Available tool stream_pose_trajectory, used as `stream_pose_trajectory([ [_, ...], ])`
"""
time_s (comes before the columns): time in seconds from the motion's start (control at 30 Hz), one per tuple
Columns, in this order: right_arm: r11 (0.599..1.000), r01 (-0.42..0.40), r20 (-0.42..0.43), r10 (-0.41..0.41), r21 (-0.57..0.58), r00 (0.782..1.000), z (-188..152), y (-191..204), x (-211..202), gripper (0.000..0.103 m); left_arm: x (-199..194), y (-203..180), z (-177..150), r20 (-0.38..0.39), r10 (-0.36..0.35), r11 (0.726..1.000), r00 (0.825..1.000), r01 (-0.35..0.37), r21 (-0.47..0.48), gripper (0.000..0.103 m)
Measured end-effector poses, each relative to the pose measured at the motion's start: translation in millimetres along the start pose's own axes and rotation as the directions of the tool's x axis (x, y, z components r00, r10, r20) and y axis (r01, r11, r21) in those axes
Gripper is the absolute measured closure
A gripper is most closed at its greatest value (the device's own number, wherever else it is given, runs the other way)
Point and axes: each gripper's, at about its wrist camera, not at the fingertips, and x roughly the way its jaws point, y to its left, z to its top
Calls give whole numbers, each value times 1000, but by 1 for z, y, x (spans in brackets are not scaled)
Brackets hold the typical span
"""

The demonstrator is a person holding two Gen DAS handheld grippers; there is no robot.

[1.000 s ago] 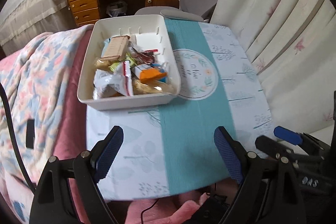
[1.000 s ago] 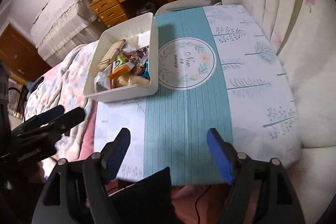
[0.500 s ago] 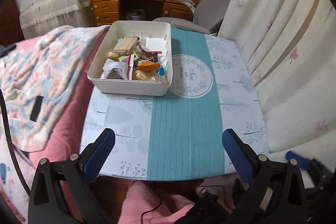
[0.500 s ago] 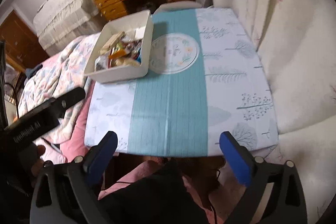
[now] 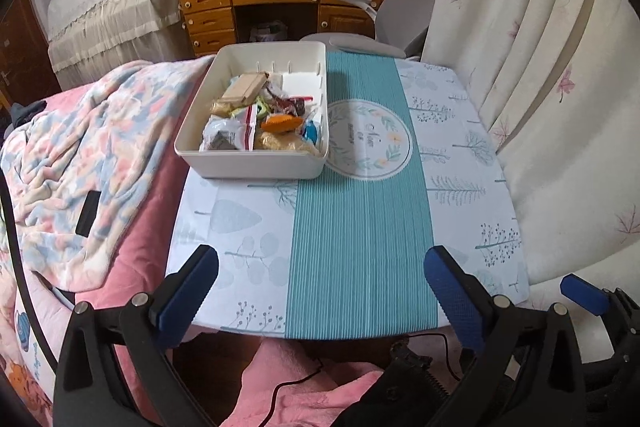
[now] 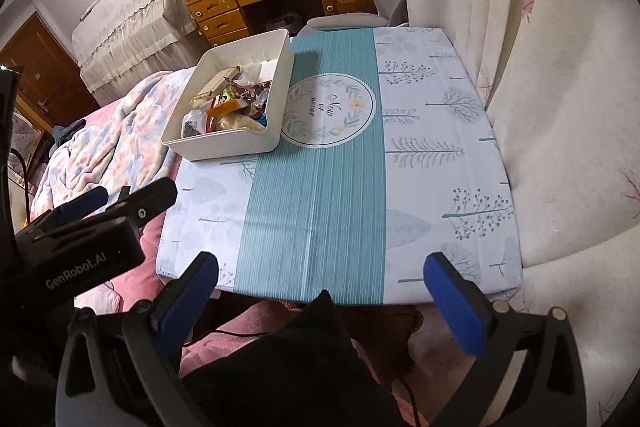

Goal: Organize snacks

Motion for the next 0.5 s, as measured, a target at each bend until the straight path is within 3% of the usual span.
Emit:
stream_pose_trajectory([
  [0.2,1000,1,25,-1,-10,1000,8,4,4,0,4,1,7,18,14,1000,1000,-14,3,1],
  [0.5,1000,12,-6,-12,20,1000,9,-10,13,0,8,-4,6,15,12,1000,1000,-13,19,1],
])
